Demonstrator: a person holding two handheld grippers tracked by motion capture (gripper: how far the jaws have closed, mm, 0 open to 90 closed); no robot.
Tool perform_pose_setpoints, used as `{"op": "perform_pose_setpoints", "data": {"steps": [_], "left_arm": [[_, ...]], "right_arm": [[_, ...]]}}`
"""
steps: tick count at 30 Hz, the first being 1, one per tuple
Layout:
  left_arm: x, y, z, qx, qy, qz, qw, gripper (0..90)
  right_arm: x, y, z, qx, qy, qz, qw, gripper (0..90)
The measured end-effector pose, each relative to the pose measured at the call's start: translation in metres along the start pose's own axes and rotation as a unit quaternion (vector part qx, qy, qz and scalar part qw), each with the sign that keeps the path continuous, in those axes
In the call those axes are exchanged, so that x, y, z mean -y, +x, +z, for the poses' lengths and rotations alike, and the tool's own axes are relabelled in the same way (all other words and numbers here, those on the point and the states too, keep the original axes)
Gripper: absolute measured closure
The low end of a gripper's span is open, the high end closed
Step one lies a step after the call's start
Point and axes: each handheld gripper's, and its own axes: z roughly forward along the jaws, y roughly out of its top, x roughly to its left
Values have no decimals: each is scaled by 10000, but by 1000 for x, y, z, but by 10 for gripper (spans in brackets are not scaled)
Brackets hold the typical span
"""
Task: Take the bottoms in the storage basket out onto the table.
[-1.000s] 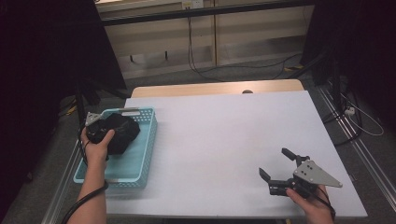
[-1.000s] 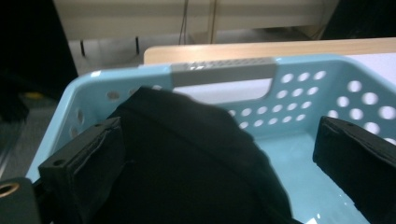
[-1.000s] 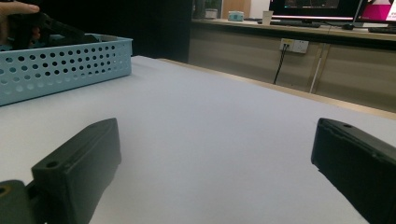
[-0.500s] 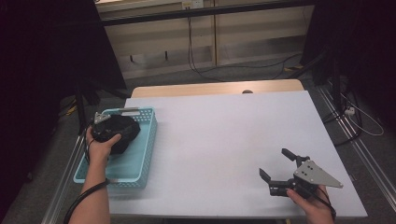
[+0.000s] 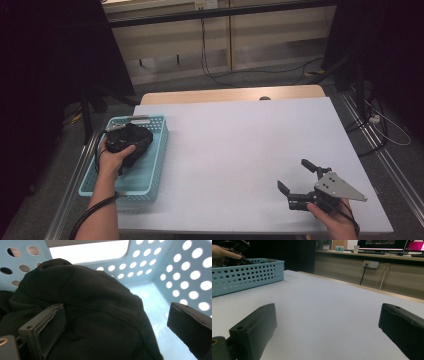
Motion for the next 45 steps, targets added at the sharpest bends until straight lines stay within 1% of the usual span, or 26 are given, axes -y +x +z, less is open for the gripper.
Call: {"op": "perform_pose_setpoints", "data": {"steps": [3,4,5,6,8,9,11,12,14,17,19,21,22,24,27,30,32,34,35,36,37,38,40,42,44,45], "left_arm": [[-2,4,-5,-254,-105,-108,9996,40],[-2,4,-5,-254,-105,-108,9996,40],[-3,5,-6,-346,-133,-135,9992,39],[-3,6,-4,-402,-67,-190,9990,38],[-2,6,-2,-426,-1,-141,9990,27],[-1,6,1,-450,134,-105,9988,27],[2,4,7,-578,426,120,9973,12],[3,3,9,-607,469,181,9969,0],[5,2,13,-695,460,68,9965,0],[5,0,15,-741,605,61,9954,0],[4,-4,15,-722,685,98,9950,32],[0,-12,13,-496,737,9,9960,68],[0,-12,13,-496,737,9,9960,93],[-4,-19,10,-187,659,-113,9976,122],[-6,-19,9,-203,608,-100,9979,99],[-10,-17,5,-327,520,-136,9980,76],[-12,-15,1,-471,441,61,9979,45],[-12,-12,-1,-607,294,92,9977,36],[-10,-10,-1,-617,279,40,9977,30],[-7,-8,1,-560,326,-35,9979,34],[-3,-7,3,-517,406,-24,9978,39],[4,-6,8,-588,536,90,9968,38],[6,-7,10,-605,559,157,9965,3],[6,-10,14,-727,714,336,9942,0],[5,-13,17,-837,870,441,9917,0],[5,-14,18,-880,887,424,9913,0]], "right_arm": [[0,0,0,1,3,3,10000,7],[0,0,0,-3,2,0,10000,8],[0,0,0,-7,2,3,10000,8],[0,0,0,-10,7,12,10000,8],[0,0,0,-18,9,9,10000,8],[0,1,1,-25,10,7,10000,8],[0,1,1,-34,6,-6,10000,9],[0,0,0,-32,1,-4,10000,10],[0,0,0,-25,5,-4,10000,10],[0,0,0,-18,-1,-8,10000,10],[0,-1,-1,-19,-1,-10,10000,10],[0,-2,0,-30,-9,-4,10000,11],[0,-2,0,-30,-9,-4,10000,11],[0,-1,0,-46,-11,-33,10000,11],[-1,0,0,-56,-1,-25,10000,12],[-1,1,0,-53,-5,-47,10000,12],[-1,0,0,-35,-3,-24,10000,12],[0,0,-1,-26,-10,-28,10000,13],[0,-1,-1,-16,-7,-15,10000,13],[0,-1,-1,-18,-7,-18,10000,12],[-1,0,0,-26,-12,-28,10000,13],[-1,0,0,-31,-8,-26,10000,13],[-1,0,0,-46,-5,-21,10000,13],[-1,1,0,-60,-4,-46,10000,13],[0,1,0,-55,1,-55,10000,13],[0,1,0,-55,4,-48,10000,13]]}}
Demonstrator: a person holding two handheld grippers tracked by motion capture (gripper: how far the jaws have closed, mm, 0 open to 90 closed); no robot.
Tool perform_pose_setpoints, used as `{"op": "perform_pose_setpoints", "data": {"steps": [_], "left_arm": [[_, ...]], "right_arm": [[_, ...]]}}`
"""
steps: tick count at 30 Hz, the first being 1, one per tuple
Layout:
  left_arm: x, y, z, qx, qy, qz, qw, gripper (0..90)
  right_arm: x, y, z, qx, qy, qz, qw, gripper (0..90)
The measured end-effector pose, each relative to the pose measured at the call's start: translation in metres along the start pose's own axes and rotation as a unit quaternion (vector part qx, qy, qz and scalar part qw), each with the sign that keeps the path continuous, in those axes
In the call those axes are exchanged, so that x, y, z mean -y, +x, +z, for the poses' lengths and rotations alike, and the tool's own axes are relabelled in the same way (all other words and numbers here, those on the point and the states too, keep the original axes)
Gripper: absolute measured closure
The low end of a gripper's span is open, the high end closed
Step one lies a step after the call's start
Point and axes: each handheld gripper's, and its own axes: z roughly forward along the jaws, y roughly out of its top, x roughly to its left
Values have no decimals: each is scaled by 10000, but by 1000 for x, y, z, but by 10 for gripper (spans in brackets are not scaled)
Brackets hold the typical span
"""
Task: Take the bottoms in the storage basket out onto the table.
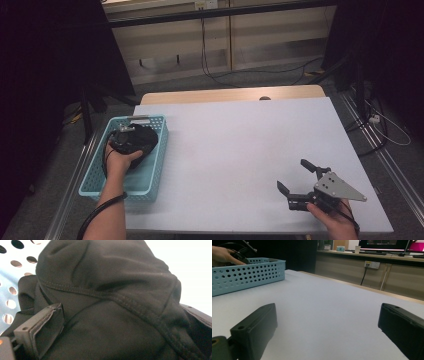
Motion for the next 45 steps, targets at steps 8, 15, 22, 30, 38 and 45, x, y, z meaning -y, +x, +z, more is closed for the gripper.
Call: {"op": "perform_pose_setpoints", "data": {"steps": [8,15,22,30,38,45], "left_arm": [[2,-2,2,-56,-34,-306,9995,36],[5,-3,-8,-280,-58,-425,9987,332],[-4,-6,-15,-403,431,-467,9972,541],[-11,5,-30,8,402,-1179,9922,626],[-38,9,-74,425,-63,-1138,9926,659],[-66,-7,-104,665,-608,-880,9920,670]], "right_arm": [[0,-2,-2,17,-5,15,10000,14],[-1,-1,-2,-18,-20,-41,10000,15],[-1,0,-2,-41,-16,-40,10000,15],[0,-3,-2,16,-24,24,10000,15],[-1,-1,-1,-5,-17,-11,10000,15],[0,-1,1,13,5,-4,10000,15]]}}
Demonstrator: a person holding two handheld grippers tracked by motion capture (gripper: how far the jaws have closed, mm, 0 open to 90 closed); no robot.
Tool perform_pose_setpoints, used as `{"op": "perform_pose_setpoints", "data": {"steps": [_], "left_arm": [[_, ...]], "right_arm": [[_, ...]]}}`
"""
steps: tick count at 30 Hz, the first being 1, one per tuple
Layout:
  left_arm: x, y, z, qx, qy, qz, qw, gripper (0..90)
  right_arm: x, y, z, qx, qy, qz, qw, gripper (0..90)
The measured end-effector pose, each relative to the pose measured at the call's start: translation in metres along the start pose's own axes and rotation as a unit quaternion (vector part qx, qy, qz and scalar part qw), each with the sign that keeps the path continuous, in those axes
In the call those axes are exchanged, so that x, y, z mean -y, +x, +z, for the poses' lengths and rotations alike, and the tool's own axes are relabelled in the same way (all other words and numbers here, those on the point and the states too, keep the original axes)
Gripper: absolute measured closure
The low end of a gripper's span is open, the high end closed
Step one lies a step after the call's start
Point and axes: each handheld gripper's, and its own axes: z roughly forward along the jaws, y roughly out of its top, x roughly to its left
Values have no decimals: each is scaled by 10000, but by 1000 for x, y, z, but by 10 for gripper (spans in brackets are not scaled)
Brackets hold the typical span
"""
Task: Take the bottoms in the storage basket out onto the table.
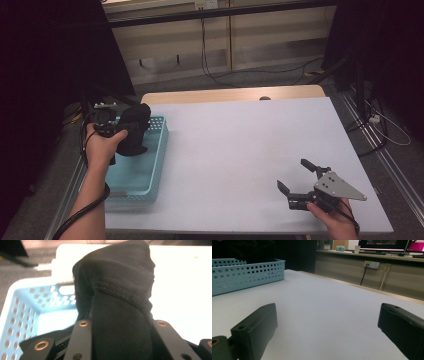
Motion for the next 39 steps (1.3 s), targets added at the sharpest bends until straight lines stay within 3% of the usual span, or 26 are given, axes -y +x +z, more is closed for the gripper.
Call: {"op": "perform_pose_setpoints", "data": {"steps": [2,5,7,10,11,13,14,16,17,19,20,21,22,24,27,33,35,36,37,38,39], "left_arm": [[-9,-9,-7,100,-154,134,9997,671],[-31,-31,-21,343,-488,398,9974,671],[-36,-37,-25,422,-587,457,9963,671],[-50,-59,-36,690,-835,668,9919,671],[-55,-77,-41,872,-911,937,9876,671],[-55,-94,-43,1120,-965,1088,9830,670],[-55,-94,-43,1120,-965,1088,9830,669],[-53,-109,-42,1386,-966,1174,9786,669],[-49,-121,-37,1576,-954,1252,9749,668],[-43,-132,-32,1662,-901,1390,9721,668],[-43,-132,-32,1662,-901,1390,9721,668],[-36,-142,-27,1739,-854,1501,9695,667],[-36,-142,-27,1739,-854,1501,9695,666],[-25,-154,-19,1887,-812,1618,9652,665],[-15,-164,-12,2032,-764,1719,9609,665],[3,-175,3,2215,-574,1769,9573,663],[15,-183,11,2315,-460,1854,9539,662],[15,-183,11,2315,-460,1854,9539,662],[22,-190,16,2359,-340,1977,9509,661],[22,-190,16,2359,-340,1977,9509,660],[25,-192,19,2403,-310,2010,9491,660]], "right_arm": [[0,0,0,7,-4,1,10000,15],[0,-1,-1,27,-4,14,10000,15],[0,-1,-1,28,-5,14,10000,15],[0,0,0,16,2,13,10000,15],[0,0,0,-4,-8,6,10000,15],[0,0,0,-2,-3,1,10000,15],[1,0,0,2,0,11,10000,15],[1,0,0,1,1,1,10000,15],[1,0,0,8,4,3,10000,15],[1,-1,0,24,17,7,10000,15],[1,-1,0,24,17,7,10000,15],[1,-1,-1,33,11,-2,10000,15],[1,-1,-1,38,5,-1,10000,15],[1,-2,-1,40,13,2,10000,15],[1,-1,0,38,35,-5,10000,15],[1,-1,0,43,40,-36,10000,15],[1,-2,0,59,40,-44,10000,15],[1,-2,0,59,40,-44,10000,15],[1,-2,1,61,50,-21,10000,15],[1,-2,1,61,50,-21,10000,15],[1,-2,1,70,67,-23,9999,15]]}}
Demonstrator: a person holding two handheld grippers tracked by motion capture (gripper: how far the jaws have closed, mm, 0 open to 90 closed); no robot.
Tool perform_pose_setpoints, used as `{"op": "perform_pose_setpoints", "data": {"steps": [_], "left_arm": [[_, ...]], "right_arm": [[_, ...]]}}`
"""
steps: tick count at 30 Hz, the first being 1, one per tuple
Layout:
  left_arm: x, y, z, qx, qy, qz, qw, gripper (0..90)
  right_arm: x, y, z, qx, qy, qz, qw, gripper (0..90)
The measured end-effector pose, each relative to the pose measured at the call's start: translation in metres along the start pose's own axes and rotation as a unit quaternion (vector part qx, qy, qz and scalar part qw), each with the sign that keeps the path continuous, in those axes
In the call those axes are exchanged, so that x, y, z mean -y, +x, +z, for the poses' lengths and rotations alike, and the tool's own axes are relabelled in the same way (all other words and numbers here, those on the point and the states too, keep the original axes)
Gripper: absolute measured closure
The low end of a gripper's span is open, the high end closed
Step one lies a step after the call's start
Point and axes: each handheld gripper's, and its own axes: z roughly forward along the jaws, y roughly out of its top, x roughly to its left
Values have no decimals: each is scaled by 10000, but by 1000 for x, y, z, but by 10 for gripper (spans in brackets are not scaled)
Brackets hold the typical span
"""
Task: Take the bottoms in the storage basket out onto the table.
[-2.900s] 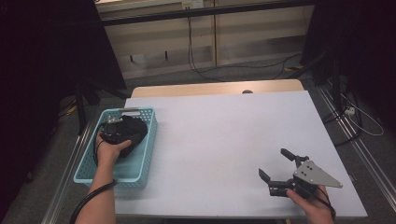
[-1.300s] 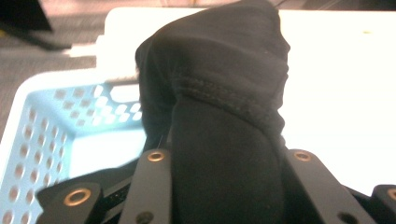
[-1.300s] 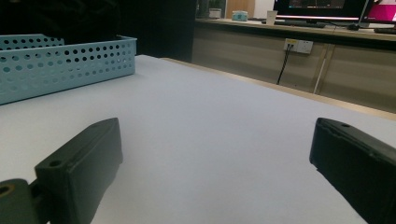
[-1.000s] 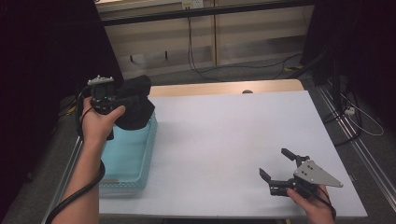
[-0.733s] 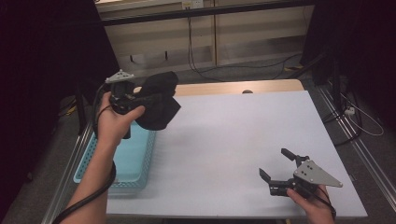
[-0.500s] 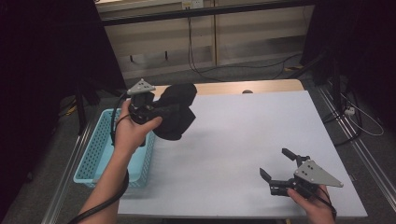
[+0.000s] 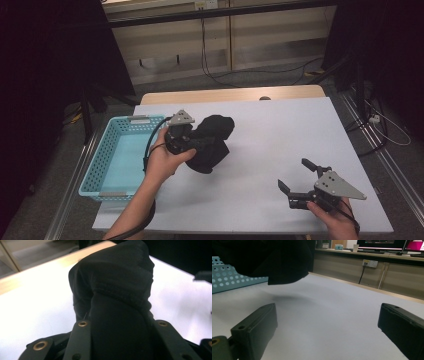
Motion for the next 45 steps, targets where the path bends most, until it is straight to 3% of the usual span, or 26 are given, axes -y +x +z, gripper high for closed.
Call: {"op": "perform_pose_setpoints", "data": {"steps": [13,28,32,35,36,37,40,42,45], "left_arm": [[30,-34,43,545,333,285,9976,653],[51,-50,70,959,488,374,9935,613],[56,-49,72,989,462,387,9933,538],[56,-47,72,931,432,414,9939,349],[55,-45,71,892,402,419,9943,233],[55,-44,69,856,329,379,9951,197],[54,-40,64,826,223,226,9961,160],[55,-39,60,740,201,281,9967,144],[56,-36,56,708,168,184,9972,120]], "right_arm": [[0,-1,0,14,-4,9,10000,15],[1,-3,0,108,4,43,9999,15],[0,-2,2,113,3,30,9999,15],[1,-2,3,99,39,23,9999,15],[0,-2,3,90,34,10,10000,15],[0,-1,2,88,28,6,10000,15],[0,-1,1,87,31,-23,10000,15],[0,0,1,64,41,-43,10000,15],[0,0,1,57,44,-51,10000,14]]}}
